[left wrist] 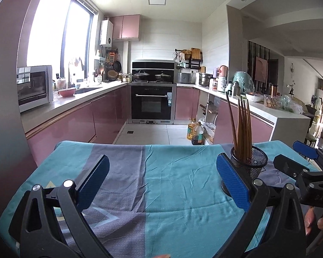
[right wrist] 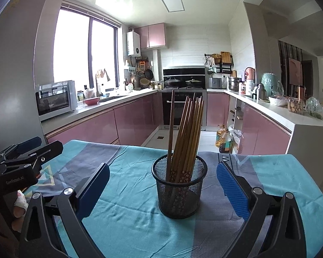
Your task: Organize utensils
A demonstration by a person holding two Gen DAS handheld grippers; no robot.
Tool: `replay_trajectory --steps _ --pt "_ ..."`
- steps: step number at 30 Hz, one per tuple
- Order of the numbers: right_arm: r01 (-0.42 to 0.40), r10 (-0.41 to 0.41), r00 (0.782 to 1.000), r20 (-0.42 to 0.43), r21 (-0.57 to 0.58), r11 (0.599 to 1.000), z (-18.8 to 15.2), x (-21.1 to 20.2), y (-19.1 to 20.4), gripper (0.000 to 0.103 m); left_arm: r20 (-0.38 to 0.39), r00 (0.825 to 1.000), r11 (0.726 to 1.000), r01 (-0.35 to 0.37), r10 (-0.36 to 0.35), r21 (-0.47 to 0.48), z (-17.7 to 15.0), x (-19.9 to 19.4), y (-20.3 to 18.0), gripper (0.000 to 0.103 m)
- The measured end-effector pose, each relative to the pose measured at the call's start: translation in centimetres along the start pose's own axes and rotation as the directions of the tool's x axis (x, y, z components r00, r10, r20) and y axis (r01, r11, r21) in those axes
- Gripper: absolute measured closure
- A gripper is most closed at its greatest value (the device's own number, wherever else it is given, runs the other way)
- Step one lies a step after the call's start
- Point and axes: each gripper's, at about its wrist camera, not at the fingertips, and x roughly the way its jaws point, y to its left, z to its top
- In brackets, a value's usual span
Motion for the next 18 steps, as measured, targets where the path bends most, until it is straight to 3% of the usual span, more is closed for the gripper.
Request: replay_trajectory --steps 18 --pt "0.007 -0.007 1.0 0.02 0.003 1.0 -0.27 -0.32 0.1 0.007 0.028 1.0 1.0 -0.001 0.001 0.008 0.23 -1.11 -0.39 0.005"
